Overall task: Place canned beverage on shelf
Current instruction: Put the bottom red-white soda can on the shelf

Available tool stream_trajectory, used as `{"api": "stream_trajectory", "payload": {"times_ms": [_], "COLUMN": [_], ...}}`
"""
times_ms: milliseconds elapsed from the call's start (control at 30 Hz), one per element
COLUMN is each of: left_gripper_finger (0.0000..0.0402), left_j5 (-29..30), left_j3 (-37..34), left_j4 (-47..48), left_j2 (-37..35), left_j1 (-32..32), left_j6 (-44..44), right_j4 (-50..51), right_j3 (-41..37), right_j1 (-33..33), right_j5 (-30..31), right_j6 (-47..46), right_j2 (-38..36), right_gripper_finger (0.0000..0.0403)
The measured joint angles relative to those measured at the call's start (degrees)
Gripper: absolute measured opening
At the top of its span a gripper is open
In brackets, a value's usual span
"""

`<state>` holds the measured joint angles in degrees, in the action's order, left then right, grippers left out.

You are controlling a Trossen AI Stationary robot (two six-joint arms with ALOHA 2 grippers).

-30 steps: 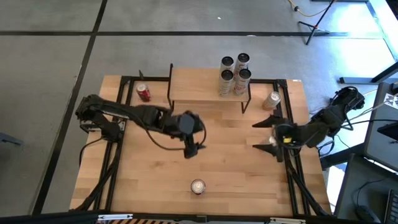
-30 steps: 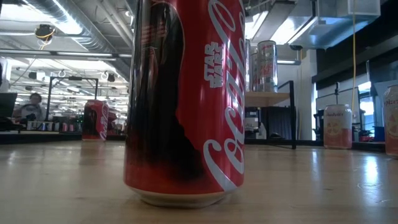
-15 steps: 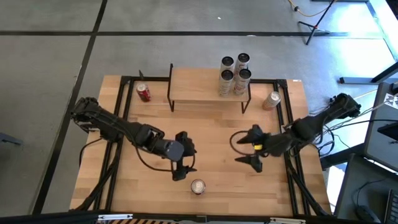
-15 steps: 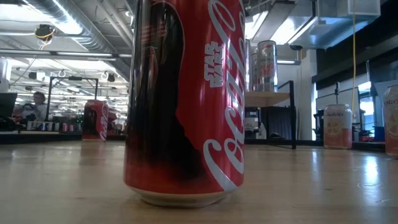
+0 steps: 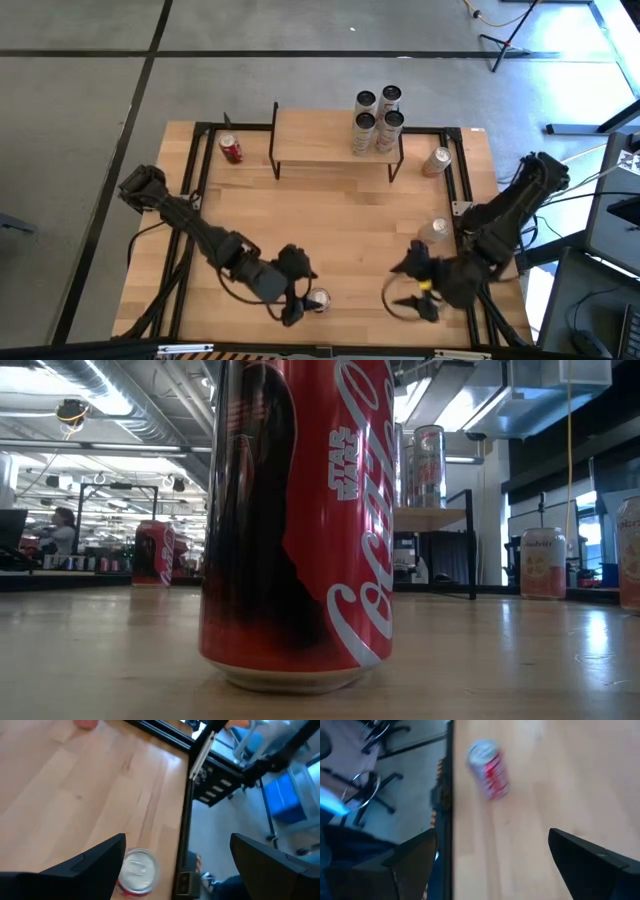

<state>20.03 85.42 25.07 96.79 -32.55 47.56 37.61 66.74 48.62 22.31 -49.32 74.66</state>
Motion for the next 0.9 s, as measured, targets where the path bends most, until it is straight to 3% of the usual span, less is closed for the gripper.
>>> {"api": "stream_trajectory", "payload": {"times_ms": [200,533,633,900], "left_gripper_finger": [0.0346,0.0346,0.0346,0.0346], "left_j5": [6.01,5.36,4.6,2.88], "left_j3": [11.0,32.04,32.87,31.1], "left_j4": [7.28,35.73,40.71,40.48], "left_j2": [5.08,18.57,19.47,19.94], "left_j1": [-2.09,-2.03,-1.36,0.04], "left_j6": [4.97,16.18,20.88,28.08], "right_j4": [0.42,3.9,4.86,5.04], "right_j3": [0.0,-0.04,-0.09,-0.09], "right_j1": [7.21,10.82,11.55,11.78], "right_j5": [2.62,2.74,2.55,2.75], "right_j6": [-2.88,-7.39,-7.46,-7.45], "right_j2": [1.67,2.53,2.55,2.53], "right_gripper_finger": [0.0365,0.0365,0.0365,0.0365]}}
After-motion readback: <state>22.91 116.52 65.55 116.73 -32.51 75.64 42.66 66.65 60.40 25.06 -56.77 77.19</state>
